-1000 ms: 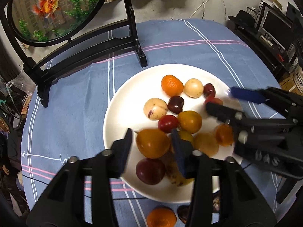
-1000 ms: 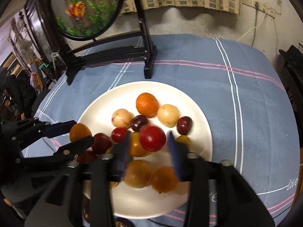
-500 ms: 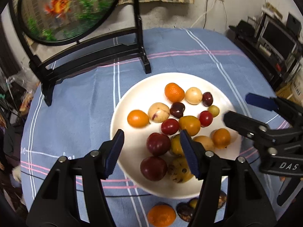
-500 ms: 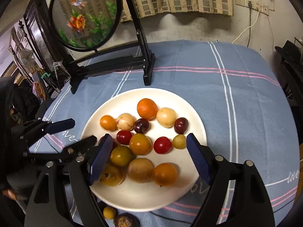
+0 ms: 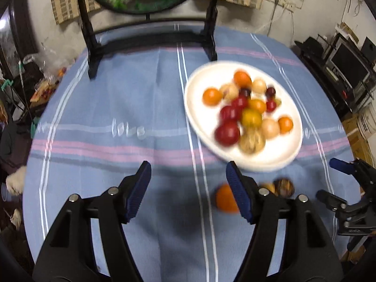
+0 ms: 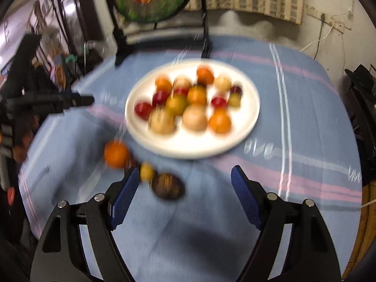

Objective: Organize fruits
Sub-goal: 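Grasp a large orange with the left tool while the right grasps a dark purple fruit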

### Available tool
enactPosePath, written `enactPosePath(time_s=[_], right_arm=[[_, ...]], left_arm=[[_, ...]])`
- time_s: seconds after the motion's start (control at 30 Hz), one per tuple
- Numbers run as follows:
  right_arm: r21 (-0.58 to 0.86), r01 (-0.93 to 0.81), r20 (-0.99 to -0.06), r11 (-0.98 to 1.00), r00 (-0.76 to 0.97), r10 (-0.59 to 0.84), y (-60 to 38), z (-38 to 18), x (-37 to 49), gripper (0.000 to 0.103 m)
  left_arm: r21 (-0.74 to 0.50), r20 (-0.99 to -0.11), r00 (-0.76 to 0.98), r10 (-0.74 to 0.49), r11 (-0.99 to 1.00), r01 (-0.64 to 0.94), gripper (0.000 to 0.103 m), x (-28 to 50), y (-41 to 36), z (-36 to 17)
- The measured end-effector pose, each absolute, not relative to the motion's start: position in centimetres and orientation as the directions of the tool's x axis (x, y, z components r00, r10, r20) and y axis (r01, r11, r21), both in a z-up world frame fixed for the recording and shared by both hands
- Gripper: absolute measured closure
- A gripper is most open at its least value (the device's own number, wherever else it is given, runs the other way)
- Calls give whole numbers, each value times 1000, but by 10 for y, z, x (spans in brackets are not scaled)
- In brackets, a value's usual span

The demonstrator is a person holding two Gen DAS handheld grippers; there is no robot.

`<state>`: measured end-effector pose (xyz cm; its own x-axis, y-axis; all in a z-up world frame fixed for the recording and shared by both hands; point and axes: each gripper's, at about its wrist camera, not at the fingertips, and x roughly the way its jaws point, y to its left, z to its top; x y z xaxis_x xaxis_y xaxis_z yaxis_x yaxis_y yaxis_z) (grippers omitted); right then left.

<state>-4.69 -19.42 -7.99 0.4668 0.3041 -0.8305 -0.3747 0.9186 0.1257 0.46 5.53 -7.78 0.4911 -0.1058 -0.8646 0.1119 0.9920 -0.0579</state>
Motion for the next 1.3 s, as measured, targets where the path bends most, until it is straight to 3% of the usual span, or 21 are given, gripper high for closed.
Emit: enactPosePath(time_s=[0.23, 0.53, 0.63, 0.67, 0.7, 1.3], right_arm=[[91, -400, -862, 912, 427, 274, -179, -111, -52, 23], [7, -482, -891, 876, 394, 224, -155, -132, -33, 31], [-19, -523, -902, 852, 377, 212, -147, -138, -27, 43], [-8, -543, -908, 840, 356, 221, -143, -140, -25, 57], [-12, -557, -912, 831, 346, 219, -140, -140, -24, 58], [101, -454, -902, 885, 333, 274, -175, -131, -35, 58]], left_arm=[[-50, -917, 385, -100, 989, 137, 35, -33, 50, -122], [-7, -925, 371, -79, 981, 192, 35, -30, 28, -136], [-9, -929, 362, -80, 981, 193, 35, -23, 26, -139], [-9, -929, 360, -80, 981, 194, 35, -21, 25, -140], [-9, -930, 360, -81, 980, 198, 35, -18, 23, -140], [1, -929, 348, -124, 941, 338, 33, 8, -8, -156]])
